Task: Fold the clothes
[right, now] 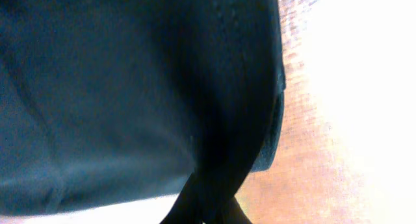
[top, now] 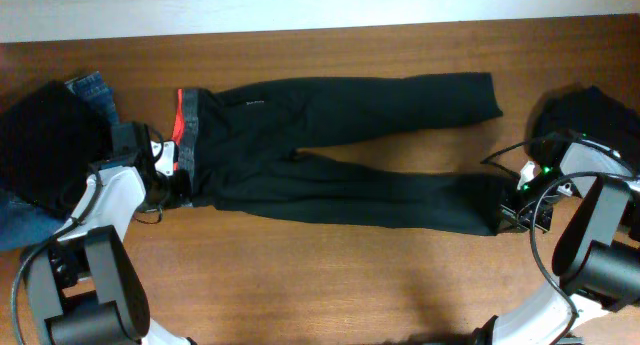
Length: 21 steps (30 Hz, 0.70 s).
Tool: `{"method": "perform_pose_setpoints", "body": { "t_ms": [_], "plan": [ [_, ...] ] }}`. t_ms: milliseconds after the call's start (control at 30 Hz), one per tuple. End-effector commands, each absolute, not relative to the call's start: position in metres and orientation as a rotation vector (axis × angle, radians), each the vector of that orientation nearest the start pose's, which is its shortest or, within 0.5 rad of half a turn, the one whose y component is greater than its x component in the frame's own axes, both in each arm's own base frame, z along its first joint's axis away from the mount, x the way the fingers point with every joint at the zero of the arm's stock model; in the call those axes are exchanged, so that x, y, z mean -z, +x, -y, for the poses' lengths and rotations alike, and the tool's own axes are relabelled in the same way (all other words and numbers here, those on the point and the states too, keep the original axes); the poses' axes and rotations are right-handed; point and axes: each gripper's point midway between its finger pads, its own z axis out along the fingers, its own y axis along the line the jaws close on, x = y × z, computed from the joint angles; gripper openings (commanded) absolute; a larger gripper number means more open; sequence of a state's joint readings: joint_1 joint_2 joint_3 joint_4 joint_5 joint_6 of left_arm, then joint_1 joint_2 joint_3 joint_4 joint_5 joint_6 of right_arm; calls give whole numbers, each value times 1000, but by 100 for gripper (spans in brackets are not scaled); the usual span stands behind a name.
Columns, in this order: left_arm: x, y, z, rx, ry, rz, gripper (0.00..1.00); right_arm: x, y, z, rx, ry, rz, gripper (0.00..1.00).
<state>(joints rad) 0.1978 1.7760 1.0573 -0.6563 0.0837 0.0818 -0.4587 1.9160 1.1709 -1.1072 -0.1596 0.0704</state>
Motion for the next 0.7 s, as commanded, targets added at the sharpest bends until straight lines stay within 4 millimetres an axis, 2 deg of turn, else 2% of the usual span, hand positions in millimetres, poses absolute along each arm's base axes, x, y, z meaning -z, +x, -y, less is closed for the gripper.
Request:
{"method": "perform_pose_setpoints", "body": {
  "t_ms": [0, 100, 200, 433, 667],
  "plan": [
    [-27, 335, -39, 202, -174, -2918, 0, -42, 269, 101, -331, 869, -3120, 4],
    [-38, 332, -28, 286, -164, -2905, 0, -62, 275, 104, -310, 843, -3077, 4],
    [-54, 329, -28, 276, -159, -2877, 0, -83, 275, 104, -296, 830, -3049, 4],
    [-101, 330, -31, 218, -134, -2749, 0, -101, 263, 99, -299, 829, -3054, 4],
    [-126, 325, -39, 124, -137, -2687, 0, -118, 252, 92, -308, 786, -3053, 4]
  ]
}}
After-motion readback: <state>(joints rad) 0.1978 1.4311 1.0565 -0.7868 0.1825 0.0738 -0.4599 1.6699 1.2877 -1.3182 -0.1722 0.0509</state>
